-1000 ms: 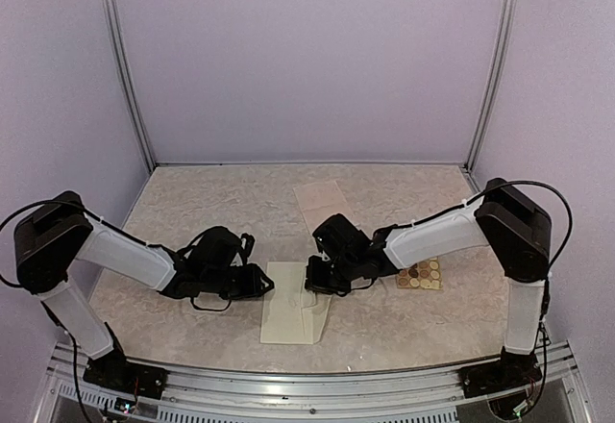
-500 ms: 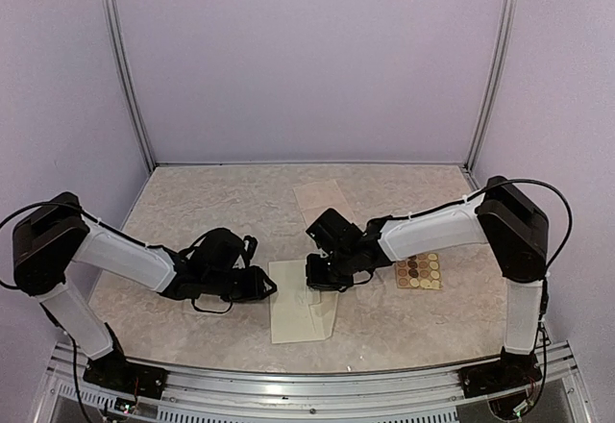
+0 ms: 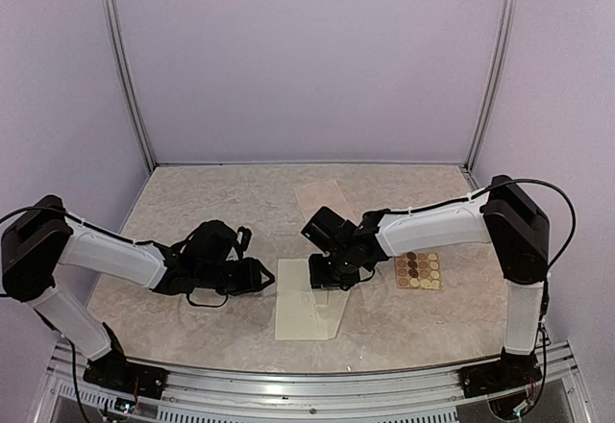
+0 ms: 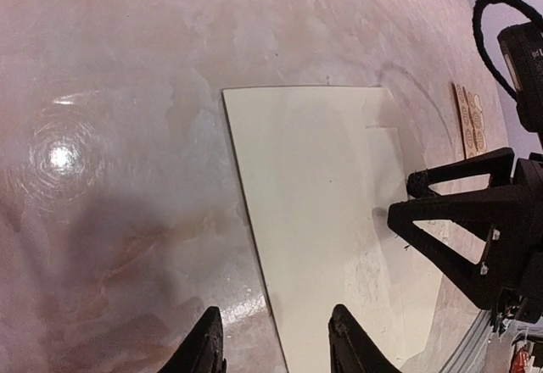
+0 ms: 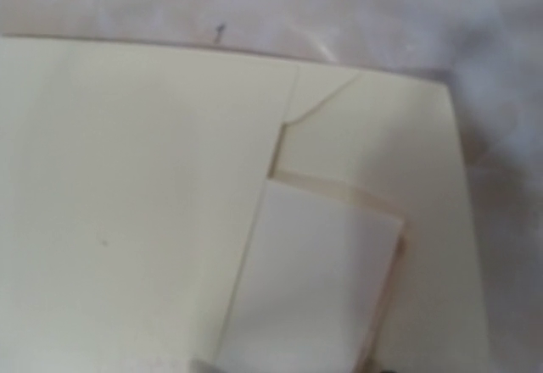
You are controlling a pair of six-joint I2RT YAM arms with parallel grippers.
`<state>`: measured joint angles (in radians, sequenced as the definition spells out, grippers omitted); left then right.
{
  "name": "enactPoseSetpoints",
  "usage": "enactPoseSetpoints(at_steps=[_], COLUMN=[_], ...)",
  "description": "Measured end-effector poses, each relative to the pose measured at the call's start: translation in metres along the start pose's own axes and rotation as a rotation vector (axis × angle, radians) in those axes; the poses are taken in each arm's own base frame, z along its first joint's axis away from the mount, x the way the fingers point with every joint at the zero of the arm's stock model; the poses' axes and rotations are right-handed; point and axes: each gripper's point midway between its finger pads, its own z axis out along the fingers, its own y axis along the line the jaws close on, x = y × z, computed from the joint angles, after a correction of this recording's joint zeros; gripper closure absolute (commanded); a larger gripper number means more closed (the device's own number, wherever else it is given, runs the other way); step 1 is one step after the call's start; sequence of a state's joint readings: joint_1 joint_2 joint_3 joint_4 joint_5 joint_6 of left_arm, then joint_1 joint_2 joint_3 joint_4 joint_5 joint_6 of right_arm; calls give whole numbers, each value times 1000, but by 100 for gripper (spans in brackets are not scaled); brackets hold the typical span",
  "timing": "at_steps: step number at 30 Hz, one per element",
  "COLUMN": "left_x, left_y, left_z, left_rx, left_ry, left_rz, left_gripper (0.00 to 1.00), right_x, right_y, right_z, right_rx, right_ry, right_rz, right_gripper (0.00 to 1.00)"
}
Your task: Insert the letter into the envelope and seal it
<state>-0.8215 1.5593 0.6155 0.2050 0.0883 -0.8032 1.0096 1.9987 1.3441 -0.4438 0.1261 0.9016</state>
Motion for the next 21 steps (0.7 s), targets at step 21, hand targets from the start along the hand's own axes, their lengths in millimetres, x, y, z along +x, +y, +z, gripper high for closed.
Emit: enactPoseSetpoints(at_steps=[21], left_x=[2], left_y=[-3], left_z=[39], left_rx=[40], left_ry=[48], left_rz=[12], left_gripper=[76], right_x=[1], right_y=[3], right_z=[0], right_rx=[-13], right_ry=[11], right_rz=[0], right_gripper=[55])
